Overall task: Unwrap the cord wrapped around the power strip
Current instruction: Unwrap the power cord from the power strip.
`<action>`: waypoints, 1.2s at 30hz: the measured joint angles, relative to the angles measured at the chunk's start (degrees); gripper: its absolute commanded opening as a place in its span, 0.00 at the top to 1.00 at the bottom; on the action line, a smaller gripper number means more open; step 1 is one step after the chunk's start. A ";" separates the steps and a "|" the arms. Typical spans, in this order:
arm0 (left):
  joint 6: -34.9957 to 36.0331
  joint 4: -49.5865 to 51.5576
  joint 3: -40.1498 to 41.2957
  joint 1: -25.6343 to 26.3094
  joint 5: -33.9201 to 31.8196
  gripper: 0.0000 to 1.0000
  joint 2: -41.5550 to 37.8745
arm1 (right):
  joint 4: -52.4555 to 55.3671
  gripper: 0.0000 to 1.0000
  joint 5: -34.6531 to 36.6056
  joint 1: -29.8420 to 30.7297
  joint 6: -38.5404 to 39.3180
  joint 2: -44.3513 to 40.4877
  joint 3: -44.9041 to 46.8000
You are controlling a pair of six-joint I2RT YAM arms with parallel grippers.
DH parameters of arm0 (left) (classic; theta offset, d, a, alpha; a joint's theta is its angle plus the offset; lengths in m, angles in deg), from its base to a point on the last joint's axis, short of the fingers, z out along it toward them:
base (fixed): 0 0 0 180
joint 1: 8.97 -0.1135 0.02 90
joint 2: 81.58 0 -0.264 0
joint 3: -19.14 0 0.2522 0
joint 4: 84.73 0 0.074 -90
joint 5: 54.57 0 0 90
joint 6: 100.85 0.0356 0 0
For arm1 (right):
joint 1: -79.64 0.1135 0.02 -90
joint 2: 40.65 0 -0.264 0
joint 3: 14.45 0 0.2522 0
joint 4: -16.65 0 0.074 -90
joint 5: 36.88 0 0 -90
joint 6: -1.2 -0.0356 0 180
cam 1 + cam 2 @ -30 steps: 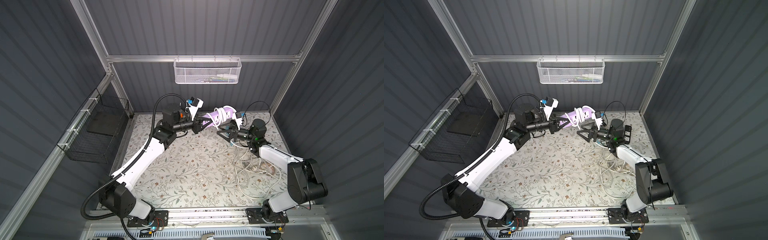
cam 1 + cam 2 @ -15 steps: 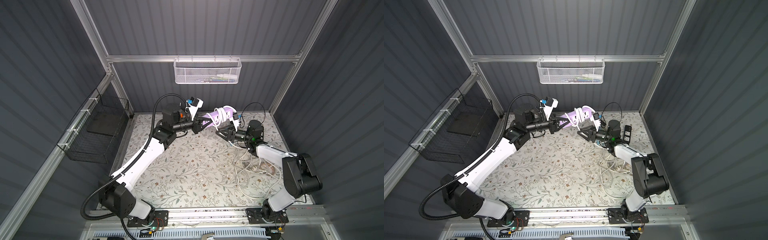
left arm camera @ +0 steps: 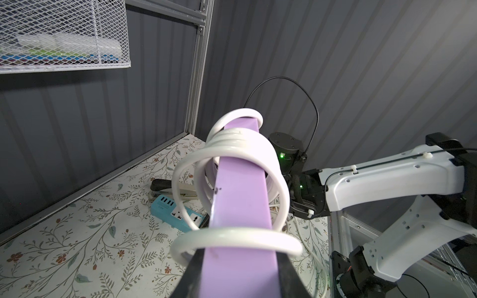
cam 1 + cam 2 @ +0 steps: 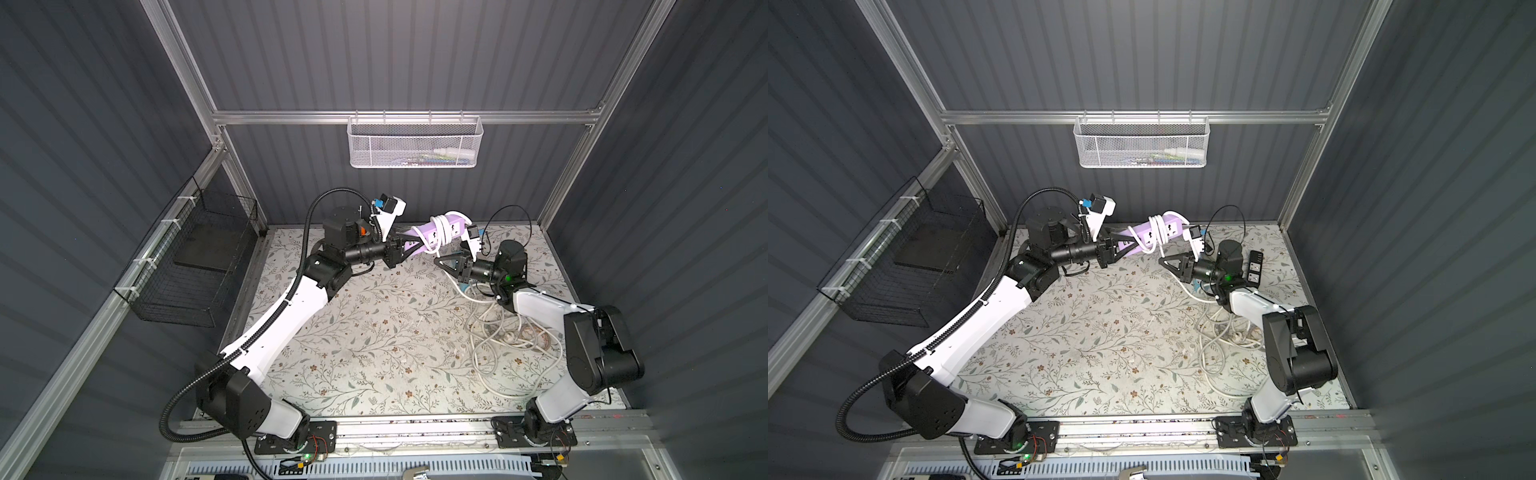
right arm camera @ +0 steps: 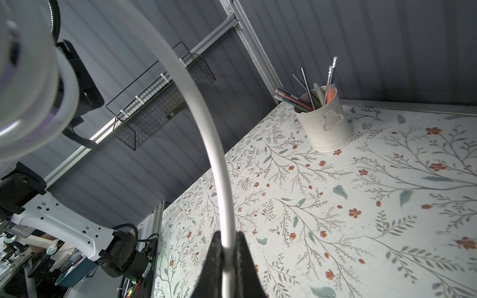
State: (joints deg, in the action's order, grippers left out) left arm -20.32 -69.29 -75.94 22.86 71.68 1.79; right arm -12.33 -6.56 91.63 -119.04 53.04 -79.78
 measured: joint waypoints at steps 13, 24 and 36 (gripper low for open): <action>-0.87 0.07 -3.63 0.00 4.28 1.00 3.93 | 14.62 1.00 4.37 -7.61 1.11 -3.30 -19.80; -0.48 3.13 -4.15 0.00 0.57 1.00 5.38 | 27.87 1.00 6.69 -11.93 3.98 -24.92 -16.83; 0.26 3.98 -4.13 -0.46 -4.02 1.00 5.18 | 45.09 1.00 13.31 -11.96 7.76 -40.09 1.36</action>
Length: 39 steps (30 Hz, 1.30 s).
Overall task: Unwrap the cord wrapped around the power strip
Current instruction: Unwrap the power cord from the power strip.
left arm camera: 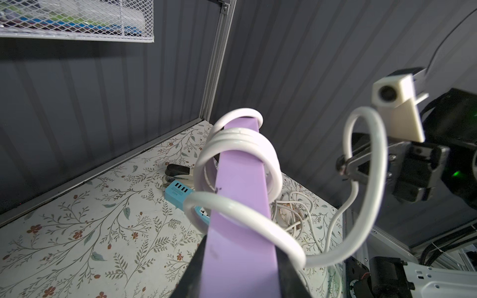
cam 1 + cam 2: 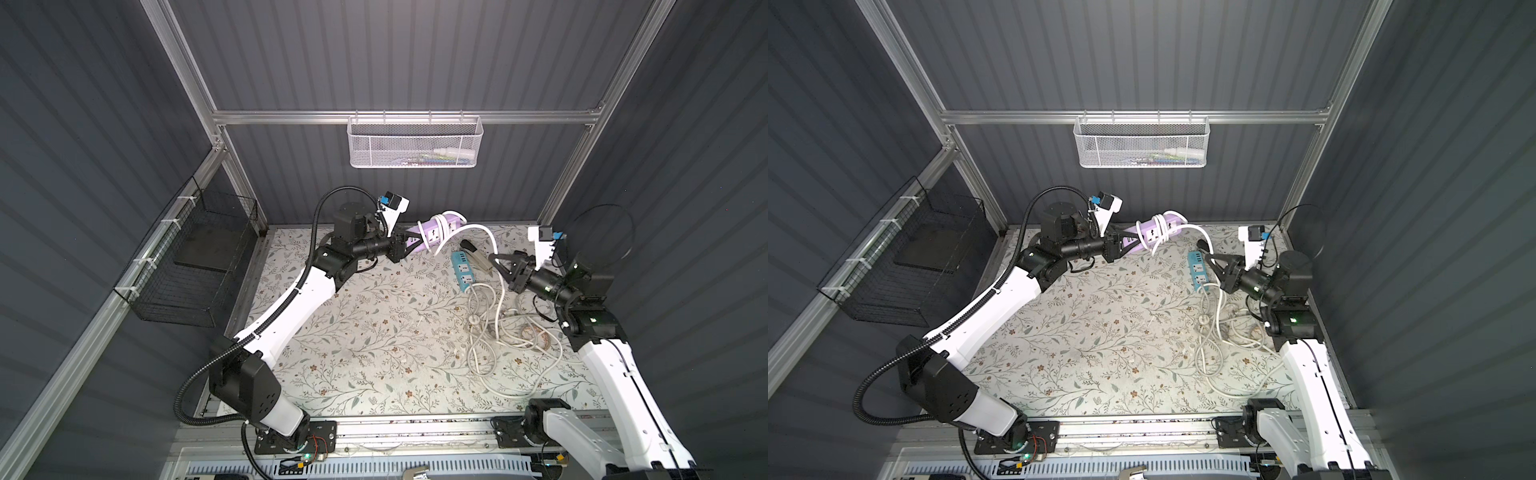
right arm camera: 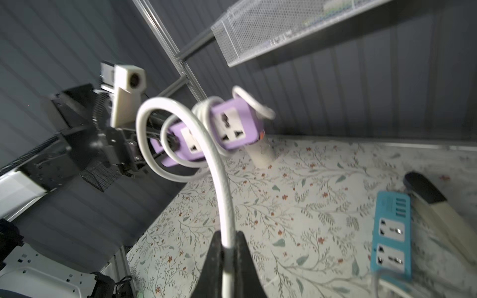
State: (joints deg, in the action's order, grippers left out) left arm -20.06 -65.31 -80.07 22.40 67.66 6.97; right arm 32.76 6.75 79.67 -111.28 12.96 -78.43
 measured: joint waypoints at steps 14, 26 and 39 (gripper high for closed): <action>-1.40 -2.58 0.39 -1.38 6.47 1.00 -3.98 | -2.25 1.00 7.87 0.74 -1.97 17.44 8.81; -3.72 -3.26 -2.40 2.80 21.11 1.00 3.34 | -6.03 1.00 9.81 0.57 -5.05 33.40 -12.48; 2.40 6.75 -5.35 3.78 12.48 1.00 7.80 | 0.46 1.00 7.63 -7.54 -5.16 22.53 -29.35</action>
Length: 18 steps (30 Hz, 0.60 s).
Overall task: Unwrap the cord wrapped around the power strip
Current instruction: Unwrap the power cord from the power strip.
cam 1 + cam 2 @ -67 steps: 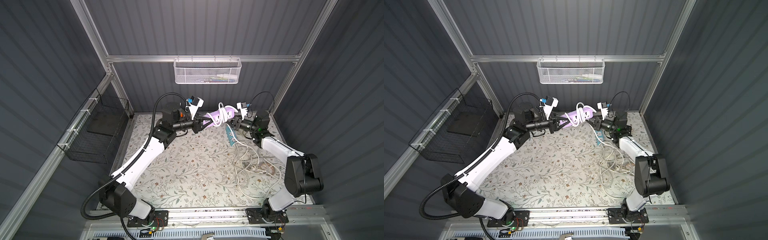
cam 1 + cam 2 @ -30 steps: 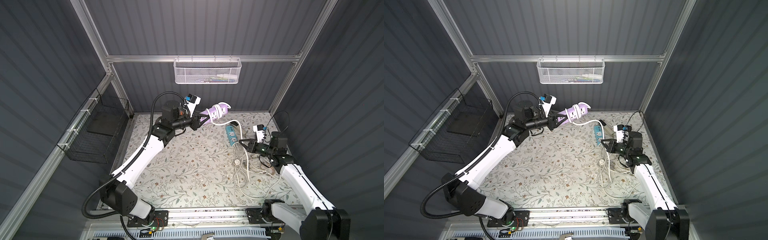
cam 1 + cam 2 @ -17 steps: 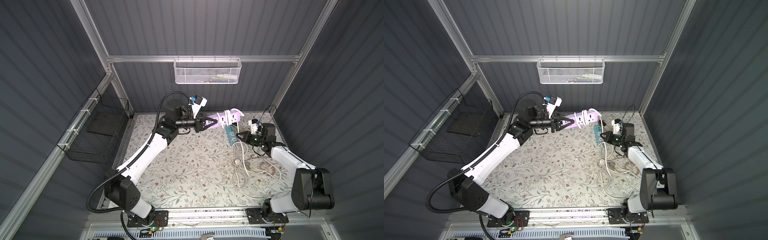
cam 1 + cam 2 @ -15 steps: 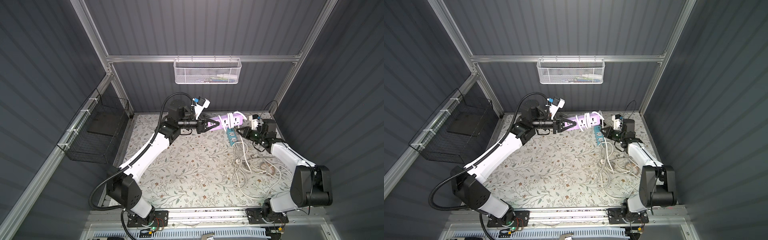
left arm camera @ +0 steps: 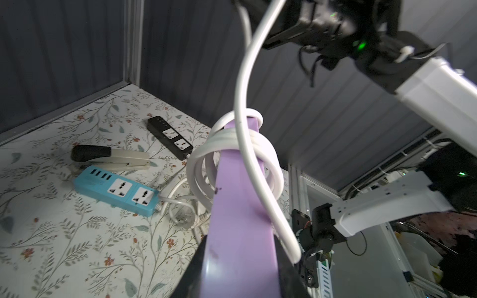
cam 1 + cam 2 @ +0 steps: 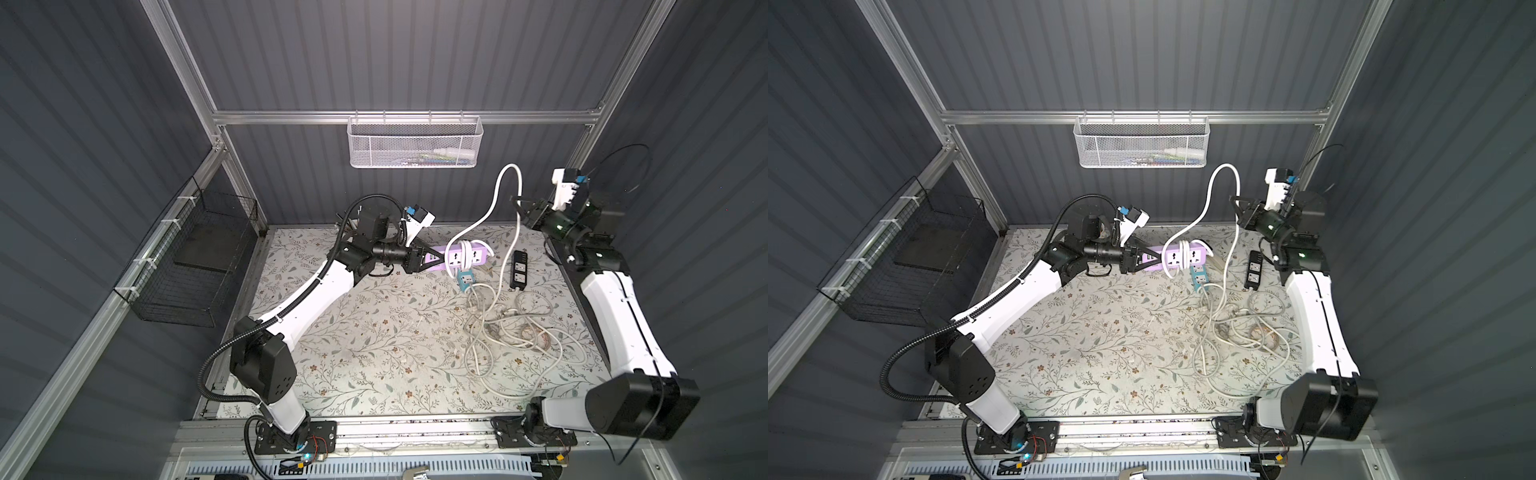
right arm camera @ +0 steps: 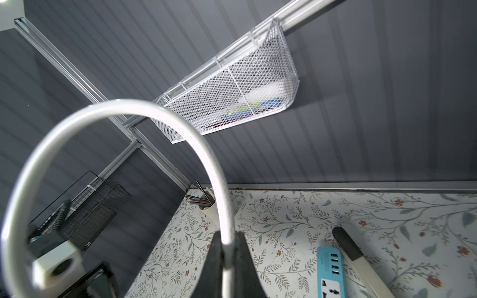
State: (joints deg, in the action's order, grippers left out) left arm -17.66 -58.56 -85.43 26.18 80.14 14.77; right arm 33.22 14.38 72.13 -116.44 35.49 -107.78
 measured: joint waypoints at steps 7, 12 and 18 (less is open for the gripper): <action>2.16 0.87 2.32 -0.72 -14.08 1.00 -1.99 | 6.49 1.00 2.21 -7.91 0.20 -14.19 9.62; 3.74 0.74 6.08 -1.51 -24.98 1.00 -8.02 | 11.87 1.00 5.31 -13.53 -0.20 -18.36 19.04; 5.46 -2.01 8.00 -1.81 -34.60 1.00 -14.91 | 14.93 1.00 8.92 -15.34 -1.60 -18.29 30.36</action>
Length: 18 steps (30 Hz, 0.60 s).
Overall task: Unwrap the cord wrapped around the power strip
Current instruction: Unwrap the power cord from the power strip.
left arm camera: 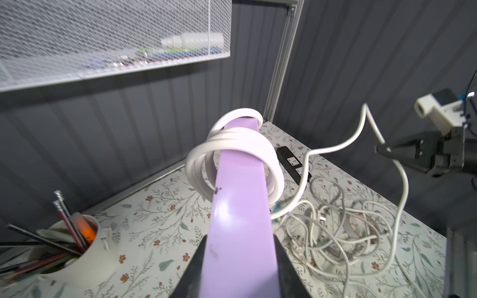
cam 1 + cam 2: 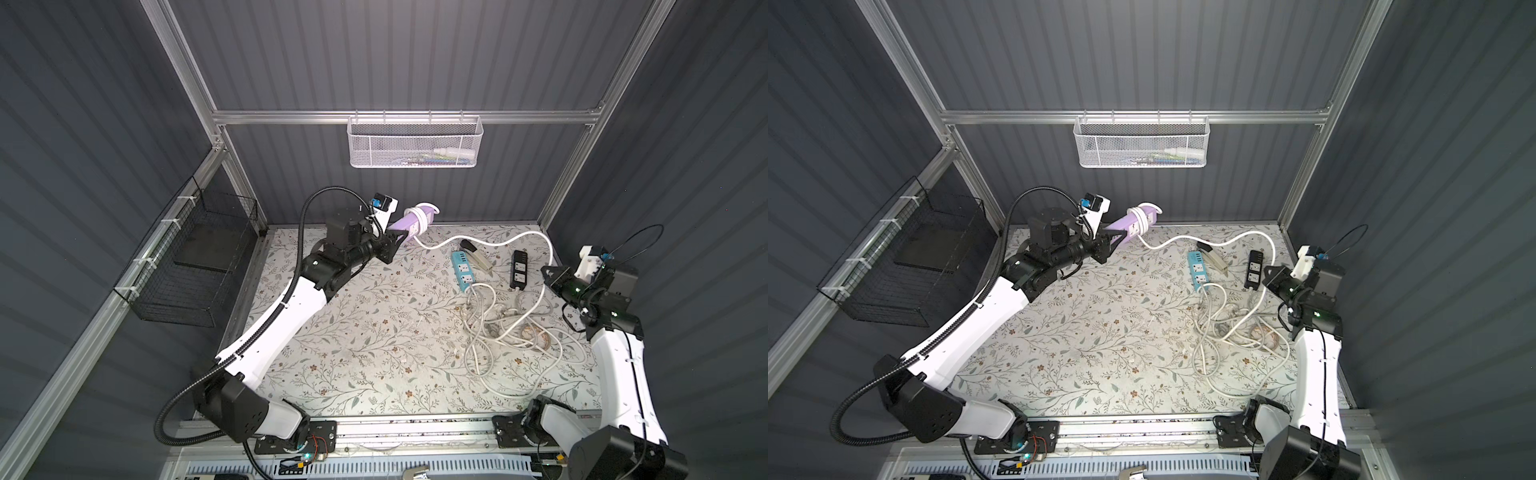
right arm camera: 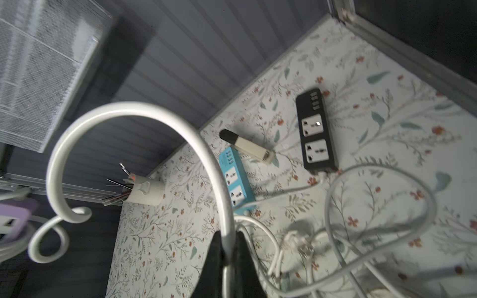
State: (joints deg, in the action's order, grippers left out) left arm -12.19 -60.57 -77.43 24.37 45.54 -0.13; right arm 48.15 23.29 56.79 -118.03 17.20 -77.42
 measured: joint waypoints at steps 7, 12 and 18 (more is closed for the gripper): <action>1.07 -2.75 2.62 0.09 -4.20 1.00 -2.99 | -2.34 1.00 3.08 0.00 -4.63 0.15 10.51; 1.20 -2.71 4.76 0.11 -4.70 1.00 -3.37 | -5.84 1.00 4.98 0.00 -8.61 1.49 16.70; 1.20 -2.75 5.09 0.11 -4.70 1.00 -3.56 | -8.04 1.00 7.93 0.02 -12.24 3.85 19.78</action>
State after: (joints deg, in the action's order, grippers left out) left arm -10.99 -63.33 -72.34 24.48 40.84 -3.70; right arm 40.11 31.23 56.81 -130.27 21.05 -57.64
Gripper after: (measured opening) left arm 0.328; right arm 0.075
